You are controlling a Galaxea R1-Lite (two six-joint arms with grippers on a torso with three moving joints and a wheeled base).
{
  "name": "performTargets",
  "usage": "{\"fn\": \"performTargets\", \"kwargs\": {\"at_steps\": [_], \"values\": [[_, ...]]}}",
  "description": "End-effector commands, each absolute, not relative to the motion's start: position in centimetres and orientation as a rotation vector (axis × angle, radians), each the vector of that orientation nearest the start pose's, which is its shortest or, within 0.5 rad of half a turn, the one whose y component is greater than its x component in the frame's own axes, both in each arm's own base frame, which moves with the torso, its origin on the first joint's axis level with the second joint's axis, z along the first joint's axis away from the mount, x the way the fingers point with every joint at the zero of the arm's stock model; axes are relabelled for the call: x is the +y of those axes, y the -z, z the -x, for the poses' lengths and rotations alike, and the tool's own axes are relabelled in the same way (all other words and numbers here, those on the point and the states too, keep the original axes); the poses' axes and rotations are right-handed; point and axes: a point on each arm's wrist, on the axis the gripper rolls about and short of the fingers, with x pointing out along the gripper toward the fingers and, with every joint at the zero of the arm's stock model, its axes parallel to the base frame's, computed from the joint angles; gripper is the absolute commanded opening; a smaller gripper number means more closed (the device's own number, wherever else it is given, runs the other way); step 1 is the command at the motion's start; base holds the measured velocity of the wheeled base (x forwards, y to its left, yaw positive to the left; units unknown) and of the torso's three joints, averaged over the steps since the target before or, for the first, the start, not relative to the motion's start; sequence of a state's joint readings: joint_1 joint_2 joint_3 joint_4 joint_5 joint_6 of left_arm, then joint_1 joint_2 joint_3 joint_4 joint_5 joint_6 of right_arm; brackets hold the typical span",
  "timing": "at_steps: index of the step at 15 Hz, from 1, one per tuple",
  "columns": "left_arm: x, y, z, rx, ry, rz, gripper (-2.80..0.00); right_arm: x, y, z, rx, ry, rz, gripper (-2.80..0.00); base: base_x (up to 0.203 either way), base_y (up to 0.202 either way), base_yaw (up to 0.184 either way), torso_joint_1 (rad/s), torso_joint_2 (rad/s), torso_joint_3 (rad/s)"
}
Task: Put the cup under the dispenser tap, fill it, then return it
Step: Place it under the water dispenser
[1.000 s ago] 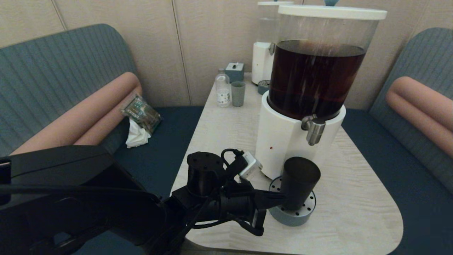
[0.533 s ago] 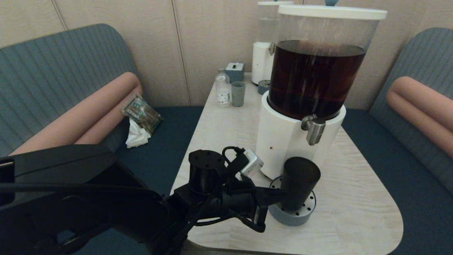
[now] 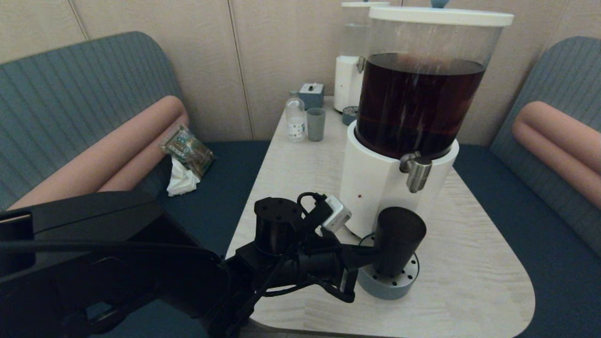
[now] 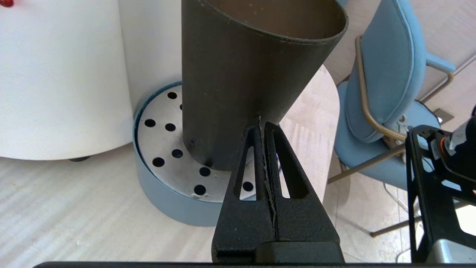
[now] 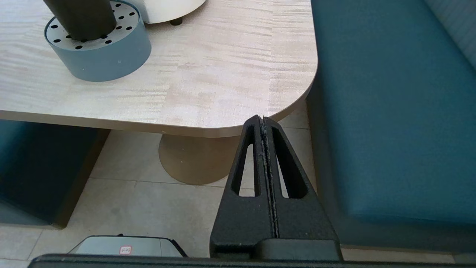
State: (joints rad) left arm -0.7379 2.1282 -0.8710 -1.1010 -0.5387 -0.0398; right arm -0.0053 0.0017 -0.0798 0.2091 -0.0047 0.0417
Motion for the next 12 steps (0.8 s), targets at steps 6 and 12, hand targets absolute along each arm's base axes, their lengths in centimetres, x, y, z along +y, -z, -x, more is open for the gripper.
{"fn": "performTargets", "kwargs": {"at_steps": [6,12], "values": [[-26.93,-9.63,-27.82,0.178,1.274,0.019,-2.80,0.01,-7.59,3.00,0.133,0.013,-0.041,-2.80,0.000,0.000,0.000,0.000,0.00,0.000],[-26.31,-9.96,-27.12,0.175,1.277,0.014,-2.80,0.01,-7.59,3.00,0.133,0.013,-0.041,-2.80,0.000,0.000,0.000,0.000,0.00,0.000]]}}
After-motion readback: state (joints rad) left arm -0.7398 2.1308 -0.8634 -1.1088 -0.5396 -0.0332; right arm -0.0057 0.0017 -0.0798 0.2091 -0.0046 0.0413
